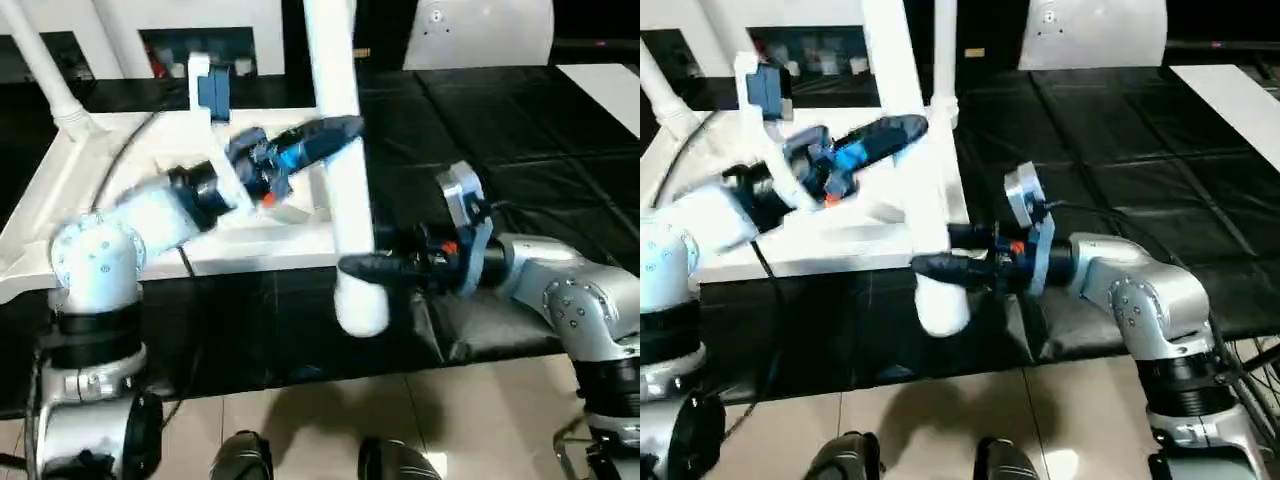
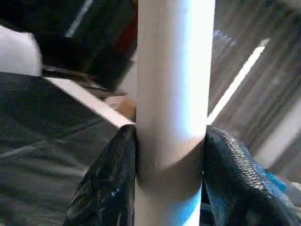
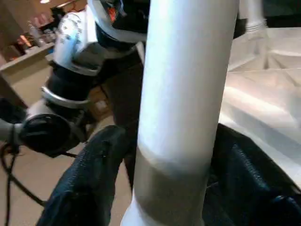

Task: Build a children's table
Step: Pick table leg

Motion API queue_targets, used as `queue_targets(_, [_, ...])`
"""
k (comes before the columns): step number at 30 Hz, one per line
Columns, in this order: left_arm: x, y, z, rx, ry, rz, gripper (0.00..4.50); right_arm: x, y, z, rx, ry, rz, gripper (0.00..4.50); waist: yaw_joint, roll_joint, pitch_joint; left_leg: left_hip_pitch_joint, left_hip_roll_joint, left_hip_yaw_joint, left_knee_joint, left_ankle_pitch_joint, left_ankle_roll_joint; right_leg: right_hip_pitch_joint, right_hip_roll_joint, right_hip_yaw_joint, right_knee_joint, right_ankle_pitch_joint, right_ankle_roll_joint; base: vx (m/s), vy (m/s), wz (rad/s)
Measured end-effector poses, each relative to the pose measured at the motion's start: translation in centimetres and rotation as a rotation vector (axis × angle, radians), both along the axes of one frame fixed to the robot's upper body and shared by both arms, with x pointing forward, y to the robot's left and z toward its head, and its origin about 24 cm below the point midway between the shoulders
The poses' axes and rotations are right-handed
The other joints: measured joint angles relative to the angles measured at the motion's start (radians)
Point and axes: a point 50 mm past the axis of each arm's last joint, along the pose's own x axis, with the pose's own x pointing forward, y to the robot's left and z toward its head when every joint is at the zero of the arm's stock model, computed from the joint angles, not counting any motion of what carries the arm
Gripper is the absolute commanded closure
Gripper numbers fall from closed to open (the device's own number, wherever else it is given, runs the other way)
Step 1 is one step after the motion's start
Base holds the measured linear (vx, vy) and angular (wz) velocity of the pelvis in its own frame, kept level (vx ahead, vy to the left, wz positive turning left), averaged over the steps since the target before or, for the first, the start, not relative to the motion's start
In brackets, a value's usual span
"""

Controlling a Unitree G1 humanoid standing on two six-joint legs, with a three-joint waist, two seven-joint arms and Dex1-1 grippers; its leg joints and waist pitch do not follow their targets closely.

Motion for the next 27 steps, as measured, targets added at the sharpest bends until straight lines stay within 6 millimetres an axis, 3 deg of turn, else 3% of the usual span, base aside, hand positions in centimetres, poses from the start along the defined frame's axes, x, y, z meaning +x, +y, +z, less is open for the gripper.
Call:
queue_targets(7, [0.9, 0.0, -0.3, 0.115, -0.026, 0.127, 2.76, 0.8, 0.2, 0.3, -0.012, -0.015, -0.114, 0.72, -0.002, 0.000, 0.000, 0.000, 0.000, 0.000, 0.000, 0.000, 0.000, 0.000, 0.000, 0.000, 0.000, 0.000, 0.000, 0.000, 0.000, 0.00])
queue_targets(27, [-0.2, -2.0, -0.4, 0.244, -0.147, 0.010, 2.76, 1.1, 0.9, -1.9, -0.141, 0.042, -0.066, 0.72, -0.001, 0.000, -0.001, 0.000, 0.000, 0.000, 0.002, 0.000, 0.000, 0.000, 0.000, 0.001, 0.002, 0.000, -0.001, 0.000, 0.000, 0.00])
